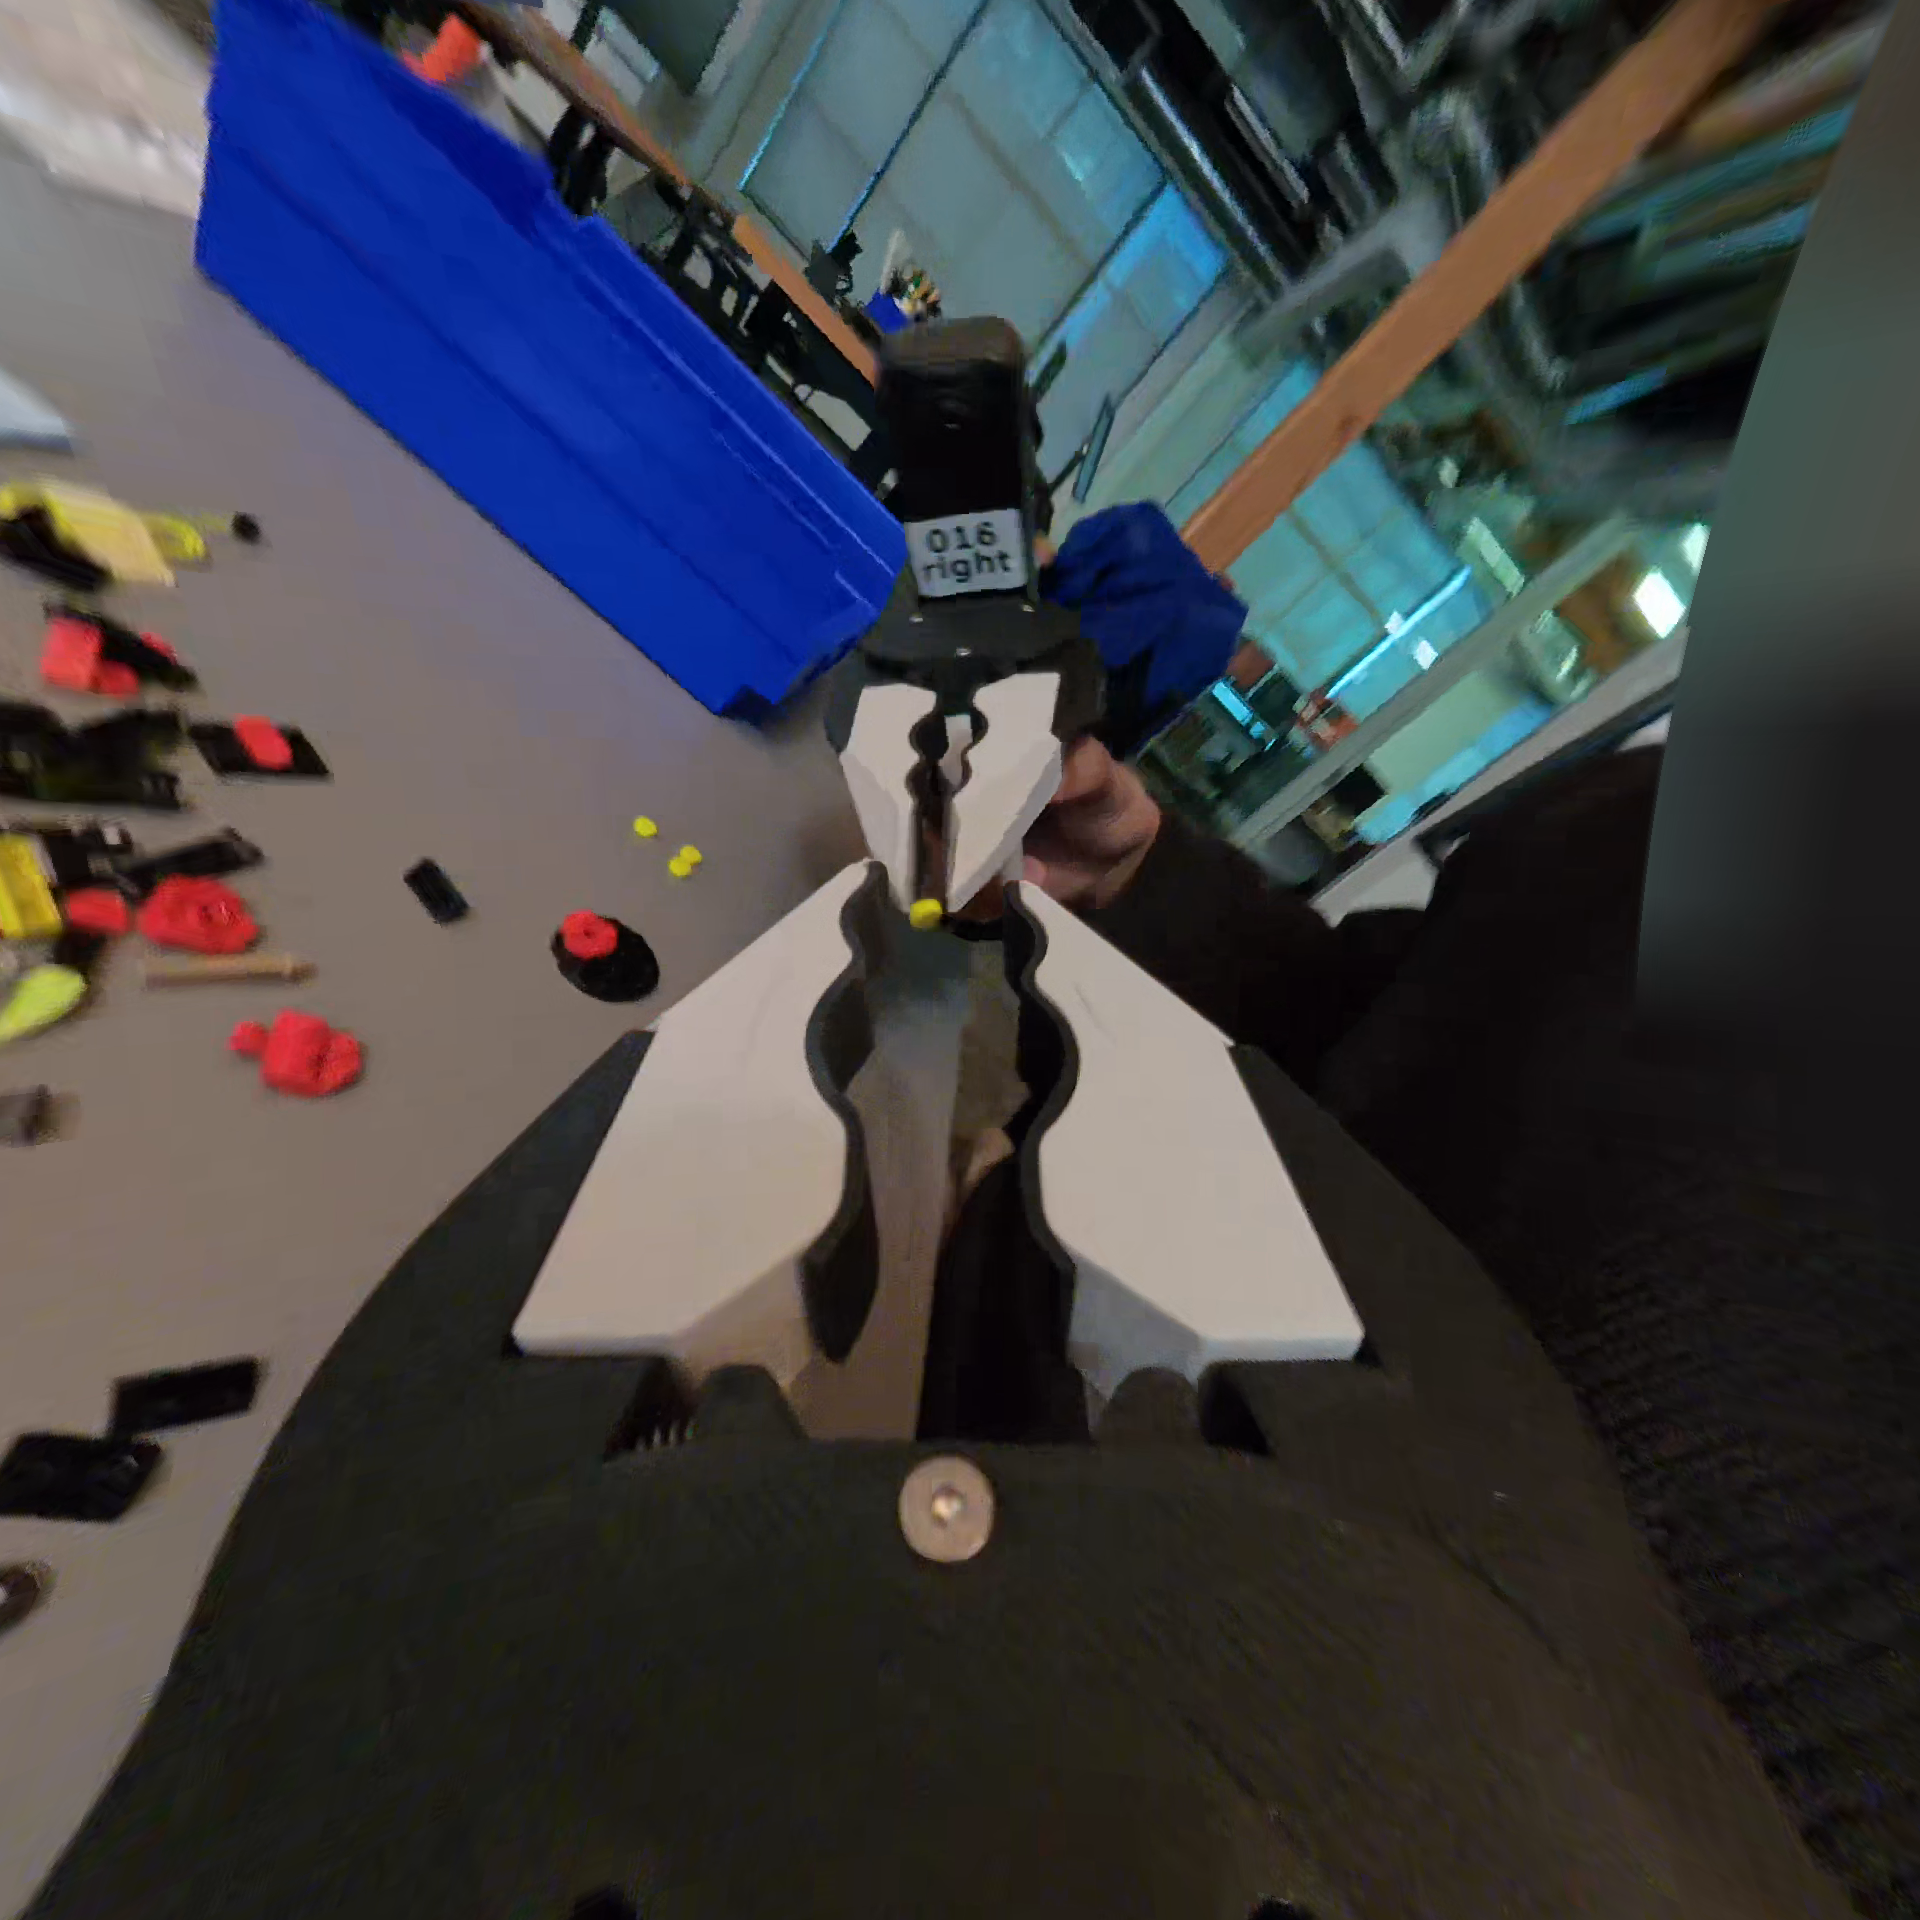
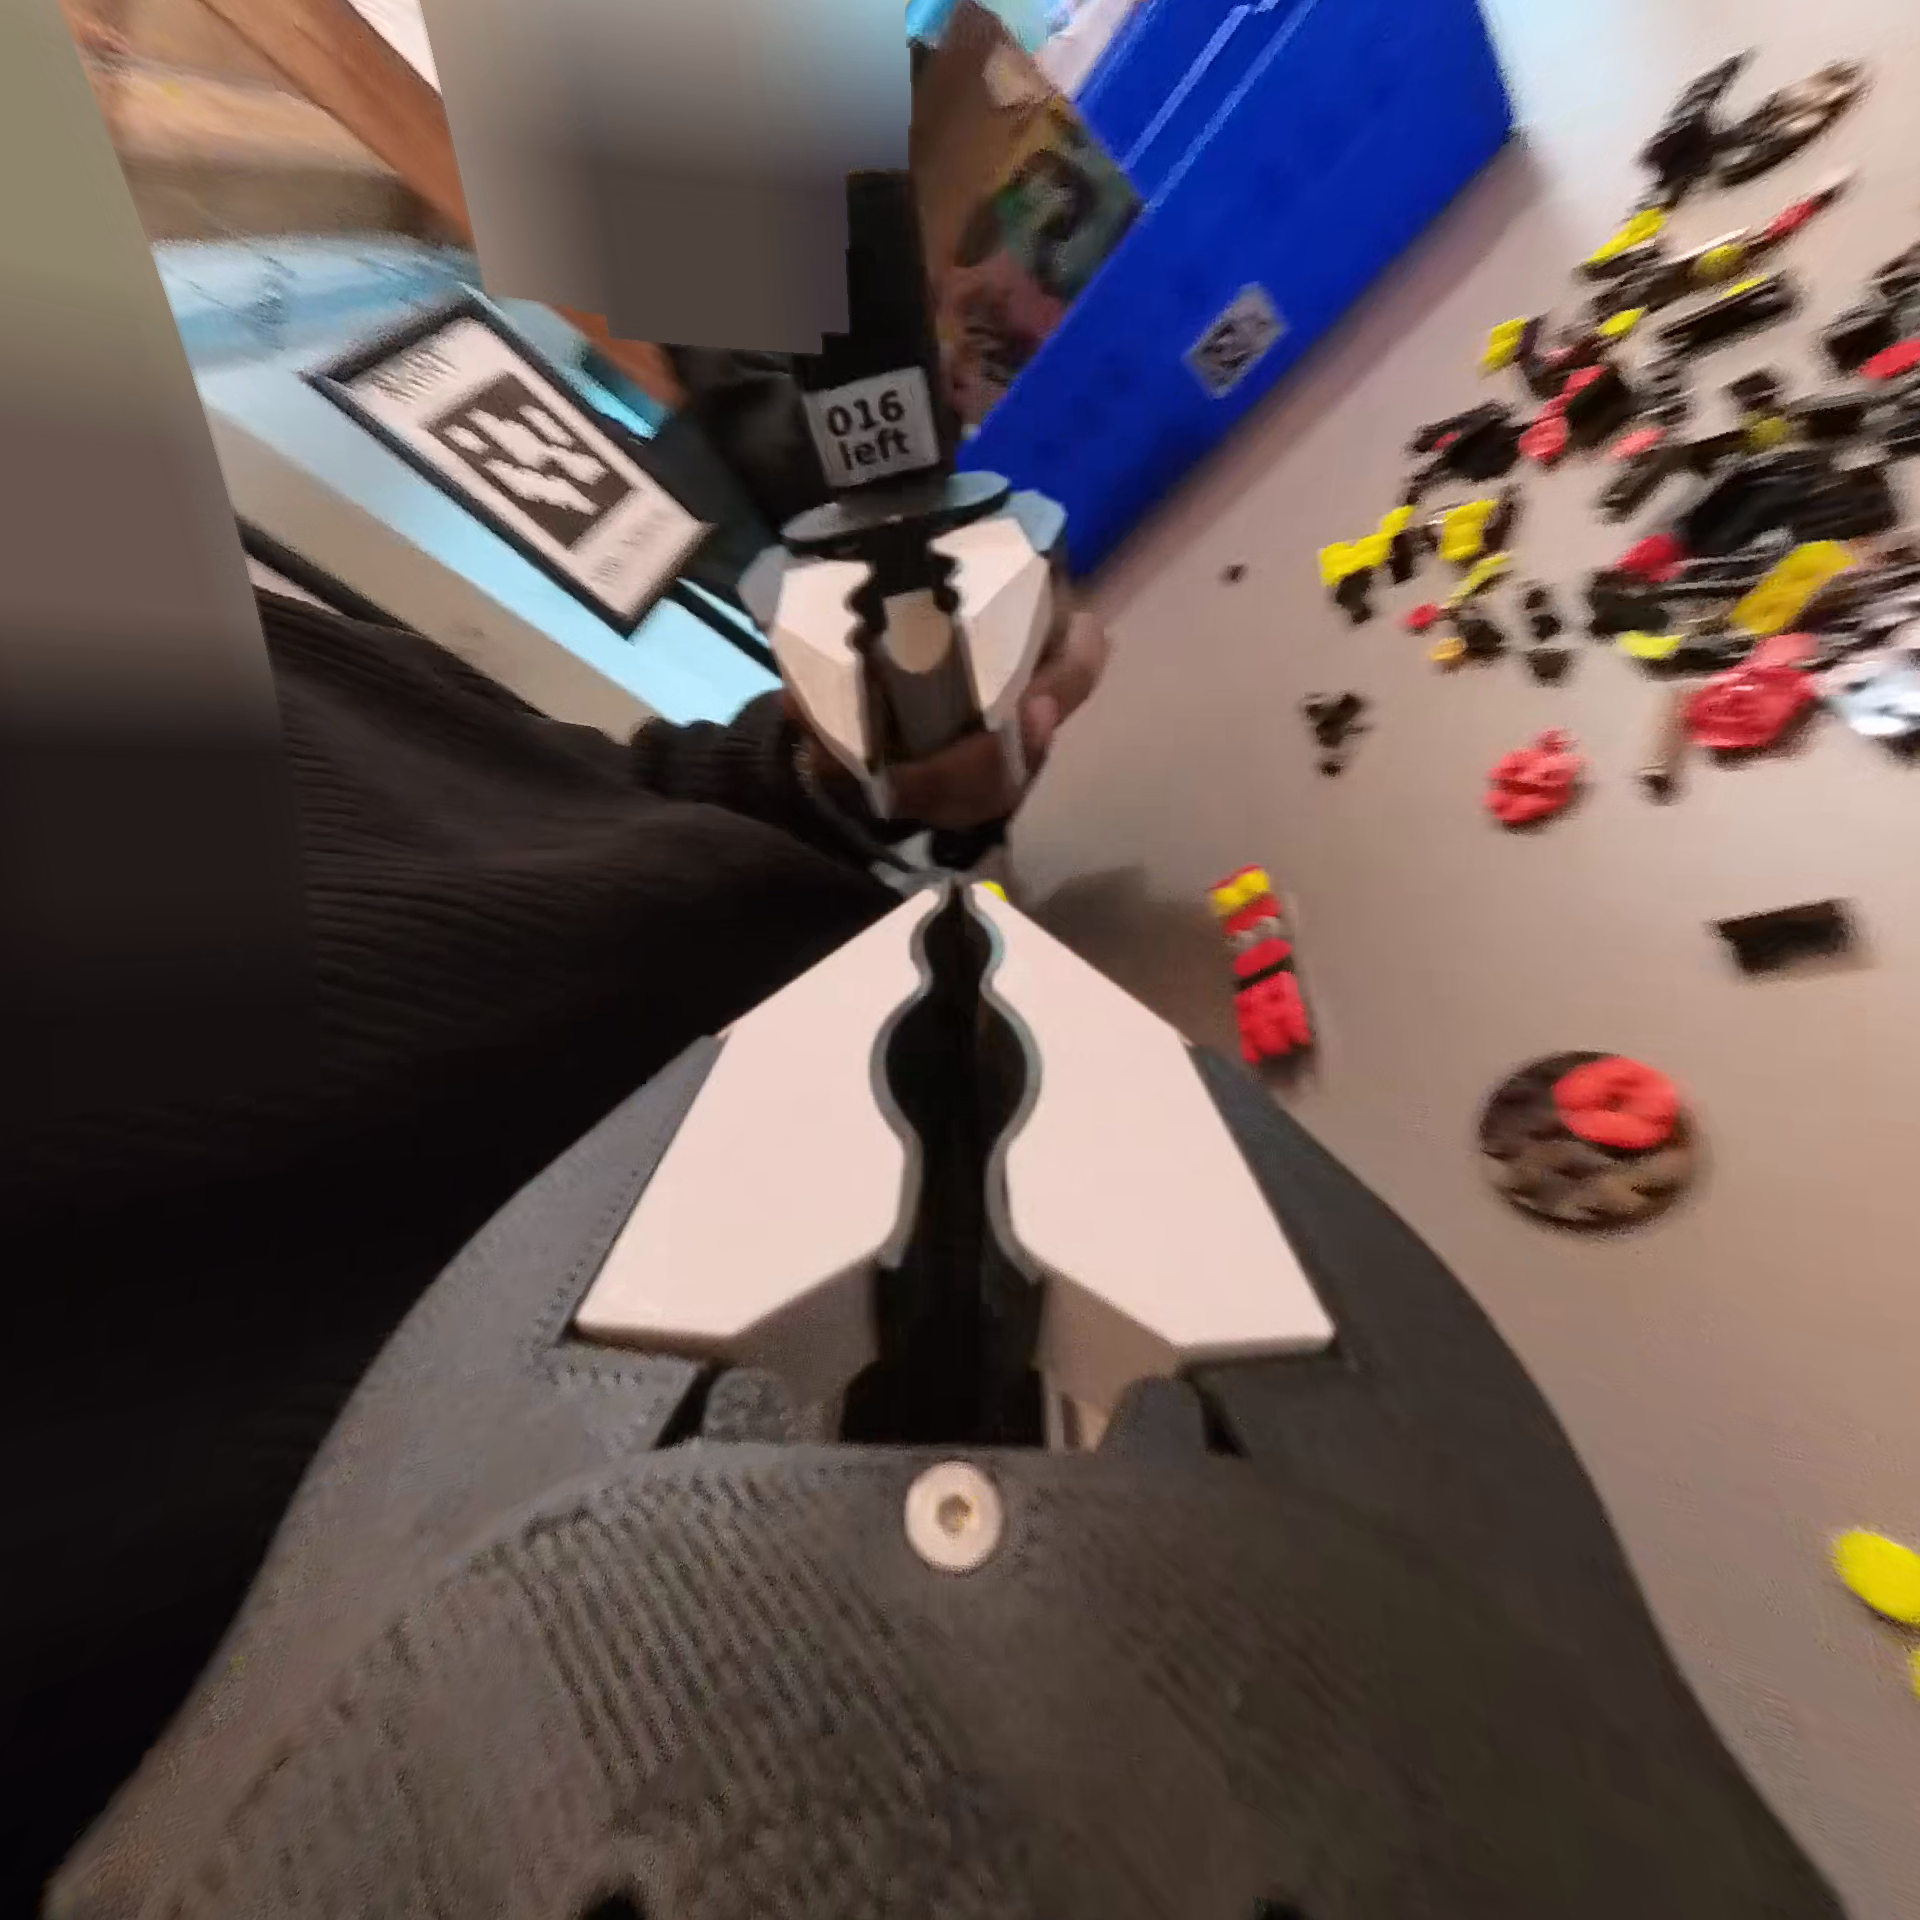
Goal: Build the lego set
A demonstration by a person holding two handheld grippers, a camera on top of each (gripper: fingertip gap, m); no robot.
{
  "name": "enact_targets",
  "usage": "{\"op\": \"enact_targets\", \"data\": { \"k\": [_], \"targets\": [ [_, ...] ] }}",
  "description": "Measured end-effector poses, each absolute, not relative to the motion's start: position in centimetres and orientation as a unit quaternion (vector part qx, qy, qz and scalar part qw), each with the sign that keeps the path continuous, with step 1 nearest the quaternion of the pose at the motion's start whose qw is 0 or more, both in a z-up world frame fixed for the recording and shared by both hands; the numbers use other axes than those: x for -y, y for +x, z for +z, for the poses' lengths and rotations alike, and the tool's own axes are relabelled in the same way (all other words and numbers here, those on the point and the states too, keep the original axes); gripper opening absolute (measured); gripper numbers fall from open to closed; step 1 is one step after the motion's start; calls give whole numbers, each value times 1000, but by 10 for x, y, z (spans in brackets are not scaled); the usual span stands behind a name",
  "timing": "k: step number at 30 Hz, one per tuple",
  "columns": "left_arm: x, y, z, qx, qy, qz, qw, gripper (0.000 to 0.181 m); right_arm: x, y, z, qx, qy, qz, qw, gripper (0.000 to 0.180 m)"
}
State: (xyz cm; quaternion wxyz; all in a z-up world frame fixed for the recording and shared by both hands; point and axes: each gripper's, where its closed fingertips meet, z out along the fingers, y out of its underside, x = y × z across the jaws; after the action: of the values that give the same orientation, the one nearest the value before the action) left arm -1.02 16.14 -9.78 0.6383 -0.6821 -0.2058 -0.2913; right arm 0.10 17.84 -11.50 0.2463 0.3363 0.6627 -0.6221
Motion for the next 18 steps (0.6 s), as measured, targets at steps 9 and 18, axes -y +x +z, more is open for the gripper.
{"op": "enact_targets", "data": {
  "k": [9, 18],
  "targets": [
    [-155, -35, -122, 183, -770, -84, 605, 0, -182, -8, -128, -651, 379, -609, 247, 0],
    [-122, -78, -99, 321, -629, -240, 666, 4, -182, -9, -134, -664, 380, -602, 228, 0]
  ]
}}
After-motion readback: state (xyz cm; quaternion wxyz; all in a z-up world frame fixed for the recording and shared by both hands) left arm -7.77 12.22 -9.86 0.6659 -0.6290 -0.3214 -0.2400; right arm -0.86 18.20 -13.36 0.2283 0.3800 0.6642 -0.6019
